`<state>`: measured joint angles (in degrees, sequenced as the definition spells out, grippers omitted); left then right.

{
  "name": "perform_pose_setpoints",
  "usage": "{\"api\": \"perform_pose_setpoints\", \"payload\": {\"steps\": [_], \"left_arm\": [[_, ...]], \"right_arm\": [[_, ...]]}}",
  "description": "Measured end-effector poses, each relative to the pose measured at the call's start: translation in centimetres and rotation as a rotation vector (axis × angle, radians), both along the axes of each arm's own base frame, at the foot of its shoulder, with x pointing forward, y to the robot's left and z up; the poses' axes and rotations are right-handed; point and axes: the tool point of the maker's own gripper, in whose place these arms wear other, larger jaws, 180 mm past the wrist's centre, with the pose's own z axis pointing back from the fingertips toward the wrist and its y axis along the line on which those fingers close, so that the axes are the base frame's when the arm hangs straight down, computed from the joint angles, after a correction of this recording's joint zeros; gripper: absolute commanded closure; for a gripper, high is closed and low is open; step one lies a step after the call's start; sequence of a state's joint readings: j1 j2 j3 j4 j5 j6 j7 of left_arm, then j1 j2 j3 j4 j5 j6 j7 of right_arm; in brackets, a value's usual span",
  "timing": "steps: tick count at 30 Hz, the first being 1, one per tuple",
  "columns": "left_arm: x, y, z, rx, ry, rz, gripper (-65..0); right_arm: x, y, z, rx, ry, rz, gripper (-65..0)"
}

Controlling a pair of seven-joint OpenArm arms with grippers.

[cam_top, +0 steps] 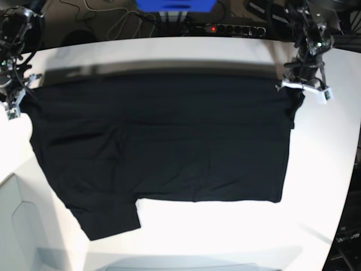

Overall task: Fold the T-shirt properly
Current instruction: 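Grasp the side edges and drag the shirt toward the robot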

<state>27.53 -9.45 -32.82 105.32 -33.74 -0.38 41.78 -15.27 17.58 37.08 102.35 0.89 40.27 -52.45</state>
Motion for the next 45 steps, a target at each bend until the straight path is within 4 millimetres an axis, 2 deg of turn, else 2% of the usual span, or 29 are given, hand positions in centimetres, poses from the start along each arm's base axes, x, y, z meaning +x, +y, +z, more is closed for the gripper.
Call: {"api": "perform_pose_setpoints", "payload": {"steps": [3, 7, 15, 27, 40, 45], "left_arm": [[-1.6, -0.3, -0.9, -0.008, 0.033, 0.015, -0.1], [-3.7, -0.7, -2.0, -0.025, 0.088, 0.019, -0.1], [-5.5, -0.4, -3.0, -0.019, 0.135, 0.026, -0.1], [-6.6, -0.4, -3.5, -0.017, 0.167, 0.026, -0.1], [-6.8, -0.4, -3.5, -0.022, 0.173, 0.028, -0.1], [-7.9, -0.4, -3.9, -0.022, 0.199, 0.029, -0.1]], "right_arm": [[-1.9, 0.1, -1.0, 0.029, 0.017, -0.046, 0.0], [-3.7, -0.7, -1.3, 0.023, 0.041, -0.093, 0.0], [-7.3, 0.7, -3.6, 0.061, 0.127, -0.114, 0.0], [-8.9, 0.6, -4.0, 0.058, 0.167, -0.114, 0.0], [-8.6, 0.6, -3.9, 0.058, 0.159, -0.112, 0.0], [-8.5, 0.6, -3.9, 0.056, 0.159, -0.108, 0.0]]}}
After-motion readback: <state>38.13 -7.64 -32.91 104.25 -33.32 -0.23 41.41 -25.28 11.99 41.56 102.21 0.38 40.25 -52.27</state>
